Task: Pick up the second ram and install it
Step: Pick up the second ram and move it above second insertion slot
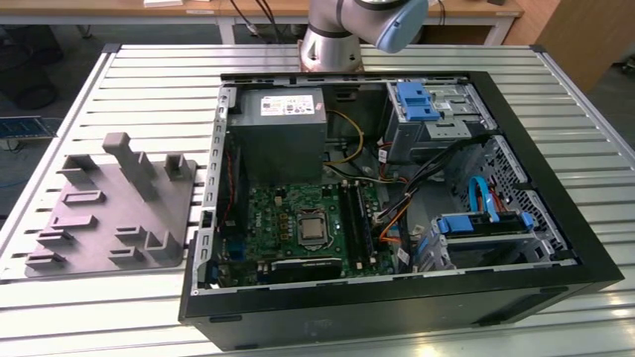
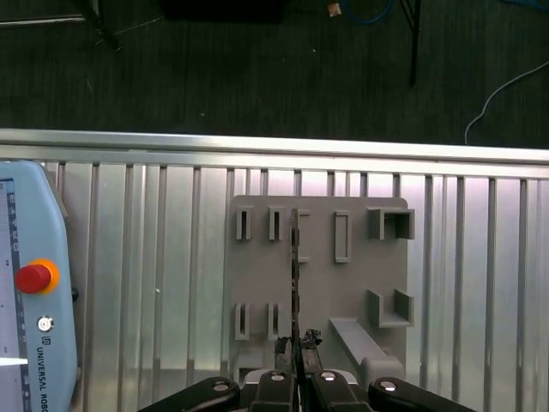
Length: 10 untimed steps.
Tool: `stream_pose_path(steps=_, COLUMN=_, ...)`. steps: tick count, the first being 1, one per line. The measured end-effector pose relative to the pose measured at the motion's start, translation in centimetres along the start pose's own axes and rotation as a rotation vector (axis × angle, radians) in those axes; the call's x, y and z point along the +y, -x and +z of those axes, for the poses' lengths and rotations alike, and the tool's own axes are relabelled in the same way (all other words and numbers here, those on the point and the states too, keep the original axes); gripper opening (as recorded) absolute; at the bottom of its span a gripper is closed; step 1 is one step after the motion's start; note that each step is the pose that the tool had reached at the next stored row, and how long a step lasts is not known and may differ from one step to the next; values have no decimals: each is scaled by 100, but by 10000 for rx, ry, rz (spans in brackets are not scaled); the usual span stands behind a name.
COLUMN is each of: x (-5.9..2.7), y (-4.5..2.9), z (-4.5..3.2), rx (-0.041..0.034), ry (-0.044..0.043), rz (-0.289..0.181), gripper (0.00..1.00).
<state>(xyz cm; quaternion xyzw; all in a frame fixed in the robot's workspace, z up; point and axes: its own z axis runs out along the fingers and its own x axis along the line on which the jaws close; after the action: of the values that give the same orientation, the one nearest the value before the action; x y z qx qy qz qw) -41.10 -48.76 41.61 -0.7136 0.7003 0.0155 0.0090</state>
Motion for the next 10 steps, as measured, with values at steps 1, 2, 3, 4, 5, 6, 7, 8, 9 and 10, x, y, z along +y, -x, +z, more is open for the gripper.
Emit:
stream_pose_path(steps=1, x=0, y=0, z=-1, rx=1, ry=1, rz=0, gripper=14)
stream_pose_path(steps=2, x=-1, y=0, z=-1, rx=3, ry=2, rz=0, gripper=14)
stream_pose_path(steps=3, x=-13, y=0, z=-2, rx=6, ry=7, rz=-2, gripper=14)
stream_pose_path(steps=4, x=-42, y=0, z=2, rx=6, ry=8, rz=0, gripper=14)
stream_pose_path(steps=5, x=-83, y=-2, z=6, rx=4, ry=13, rz=0, gripper=14)
stream_pose_path(steps=6, x=-131, y=-3, z=8, rx=4, ry=22, rz=1, gripper=14)
stream_pose_path(steps=7, x=-176, y=-4, z=13, rx=3, ry=29, rz=2, gripper=14)
stream_pose_path(steps=8, x=-221, y=-4, z=17, rx=3, ry=36, rz=2, gripper=14)
stream_pose_path(steps=9, x=-266, y=-6, z=20, rx=4, ry=44, rz=2, gripper=14)
stream_pose_path(steps=10, x=-311, y=-7, z=26, rx=3, ry=48, rz=1, gripper=14)
